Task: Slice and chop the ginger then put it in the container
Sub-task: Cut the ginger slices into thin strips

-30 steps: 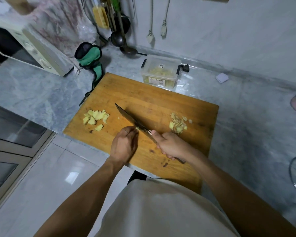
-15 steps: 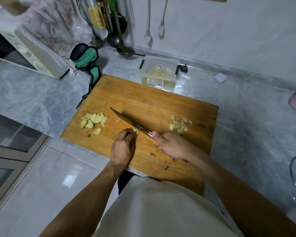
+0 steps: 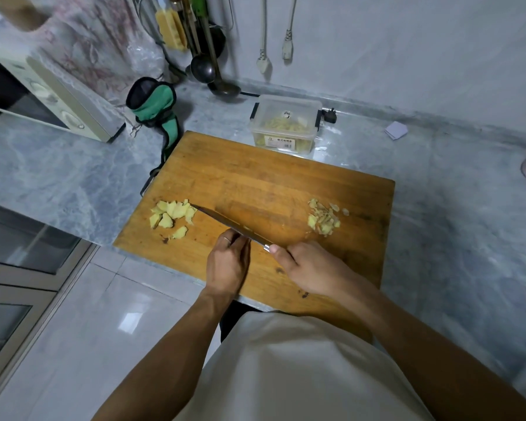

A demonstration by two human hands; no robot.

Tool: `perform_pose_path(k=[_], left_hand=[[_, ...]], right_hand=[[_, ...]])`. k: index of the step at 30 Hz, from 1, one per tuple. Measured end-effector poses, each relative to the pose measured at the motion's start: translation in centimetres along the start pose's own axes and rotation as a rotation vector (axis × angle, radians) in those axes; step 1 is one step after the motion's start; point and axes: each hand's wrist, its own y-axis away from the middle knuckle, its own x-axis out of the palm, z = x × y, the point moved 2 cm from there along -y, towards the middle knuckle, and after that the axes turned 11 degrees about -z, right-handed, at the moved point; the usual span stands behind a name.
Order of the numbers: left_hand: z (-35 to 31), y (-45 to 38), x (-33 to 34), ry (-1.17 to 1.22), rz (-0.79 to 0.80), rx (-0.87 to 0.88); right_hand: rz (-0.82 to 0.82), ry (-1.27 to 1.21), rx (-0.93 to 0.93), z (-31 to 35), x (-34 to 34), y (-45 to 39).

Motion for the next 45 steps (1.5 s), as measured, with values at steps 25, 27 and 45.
perform_pose_path(k=[25, 27, 45], left_hand=[[-0.1, -0.1, 0.0, -0.011, -0.069, 0.027], [-0.1, -0.1, 0.1, -0.005, -0.067, 0.029], [0.3, -0.1, 0.3, -0.013, -0.053, -0.011]], right_hand=[[0.016, 0.07, -0.002, 0.8, -0.3, -0.2], [0.016, 0.057, -0.004, 0.7, -0.2, -0.3], [0.025, 0.05, -0.006, 0.9, 0.1, -0.4]])
